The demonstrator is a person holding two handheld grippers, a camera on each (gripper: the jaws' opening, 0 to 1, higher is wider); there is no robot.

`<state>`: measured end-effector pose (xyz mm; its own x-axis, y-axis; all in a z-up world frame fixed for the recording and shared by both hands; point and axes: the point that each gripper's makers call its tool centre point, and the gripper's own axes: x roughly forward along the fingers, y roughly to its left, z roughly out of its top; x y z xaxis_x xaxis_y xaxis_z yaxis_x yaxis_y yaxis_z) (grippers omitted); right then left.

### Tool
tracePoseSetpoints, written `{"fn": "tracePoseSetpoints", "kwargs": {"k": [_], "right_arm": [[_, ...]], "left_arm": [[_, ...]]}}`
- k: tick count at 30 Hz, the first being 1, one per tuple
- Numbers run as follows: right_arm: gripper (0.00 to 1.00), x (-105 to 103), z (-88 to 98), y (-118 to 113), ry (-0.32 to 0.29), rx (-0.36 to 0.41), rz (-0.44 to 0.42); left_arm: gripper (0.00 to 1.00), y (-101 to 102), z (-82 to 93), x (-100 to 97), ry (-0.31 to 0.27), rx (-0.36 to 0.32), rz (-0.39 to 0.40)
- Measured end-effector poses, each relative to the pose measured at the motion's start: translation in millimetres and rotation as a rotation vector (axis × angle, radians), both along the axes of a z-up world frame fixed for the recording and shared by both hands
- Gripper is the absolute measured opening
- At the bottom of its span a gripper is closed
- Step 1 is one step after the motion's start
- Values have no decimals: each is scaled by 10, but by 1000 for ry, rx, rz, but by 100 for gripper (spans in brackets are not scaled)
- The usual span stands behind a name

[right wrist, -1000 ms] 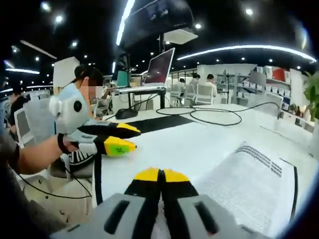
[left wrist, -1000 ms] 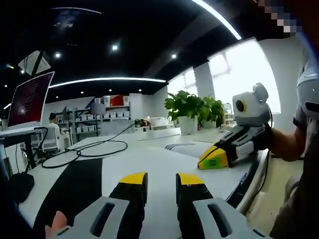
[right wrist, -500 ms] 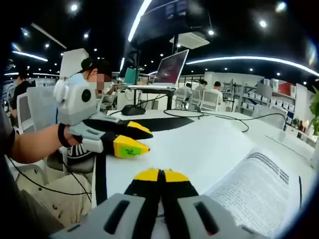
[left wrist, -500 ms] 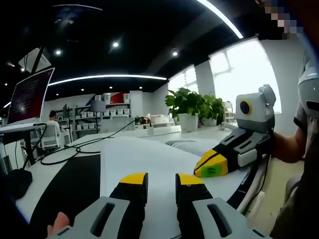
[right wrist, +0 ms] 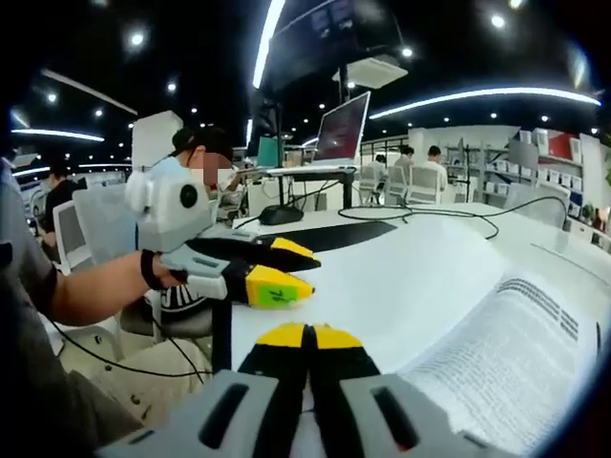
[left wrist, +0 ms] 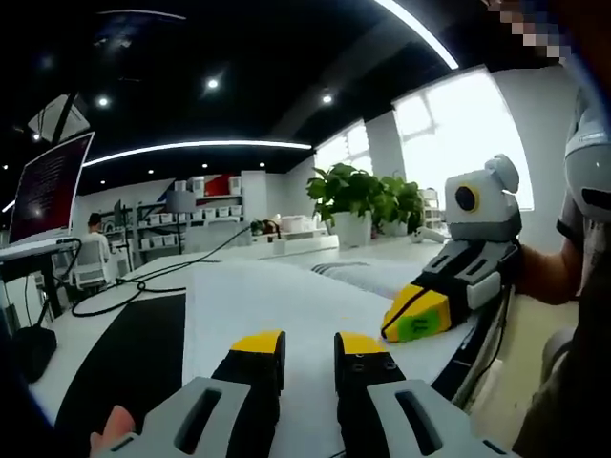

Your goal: Flip through the bound document one page at a time

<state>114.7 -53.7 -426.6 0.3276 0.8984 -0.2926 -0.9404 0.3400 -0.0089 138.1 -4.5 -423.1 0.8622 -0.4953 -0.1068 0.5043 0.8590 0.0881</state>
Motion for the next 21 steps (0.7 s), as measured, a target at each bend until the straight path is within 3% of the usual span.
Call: {"fn": "tracePoseSetpoints", "kwargs": {"k": [6, 14, 18, 19, 21], "right_arm": [[1, 6, 4, -3, -1, 2, 4], [1, -9, 18, 11, -32, -12, 34], [1, -148, 141, 7, -7, 49, 104], [1, -170, 178, -13, -26, 59, 119], [1, -195, 201, -88, -130, 28, 164]], "left_arm": [[20, 41, -25, 11, 44, -78, 8], [20, 53, -25, 15, 30, -96, 10], [20, 49, -21, 13, 27, -98, 11], [20, 48, -20, 12, 25, -98, 11], [20, 49, -21, 18, 25, -99, 12]]}}
